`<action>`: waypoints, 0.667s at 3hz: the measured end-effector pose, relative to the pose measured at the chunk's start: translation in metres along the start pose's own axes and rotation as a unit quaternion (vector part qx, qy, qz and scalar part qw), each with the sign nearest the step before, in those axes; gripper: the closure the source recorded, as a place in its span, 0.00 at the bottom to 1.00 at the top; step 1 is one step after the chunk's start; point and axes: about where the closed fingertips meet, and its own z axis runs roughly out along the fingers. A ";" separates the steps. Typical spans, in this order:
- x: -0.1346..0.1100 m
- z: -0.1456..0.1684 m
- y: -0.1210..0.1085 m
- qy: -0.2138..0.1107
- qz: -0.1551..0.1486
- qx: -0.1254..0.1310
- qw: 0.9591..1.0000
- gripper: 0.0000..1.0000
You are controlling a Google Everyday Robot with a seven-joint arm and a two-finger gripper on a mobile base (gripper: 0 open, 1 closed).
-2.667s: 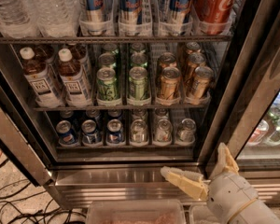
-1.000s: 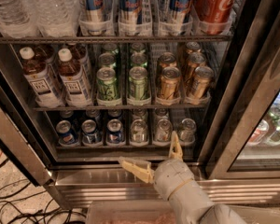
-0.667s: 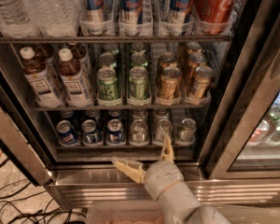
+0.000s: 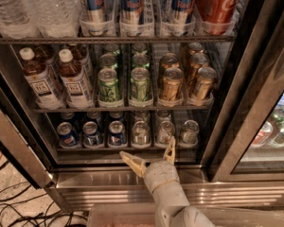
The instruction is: Pick 7up can from bottom shelf of fridge
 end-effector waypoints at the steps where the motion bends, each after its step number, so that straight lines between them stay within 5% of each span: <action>1: 0.011 -0.003 -0.031 -0.023 -0.010 0.052 0.998 0.00; 2: 0.020 -0.018 -0.063 -0.046 -0.004 0.097 0.994 0.00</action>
Offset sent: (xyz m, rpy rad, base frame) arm -0.0137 -0.1155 -0.0281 0.0480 -0.1511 -0.3087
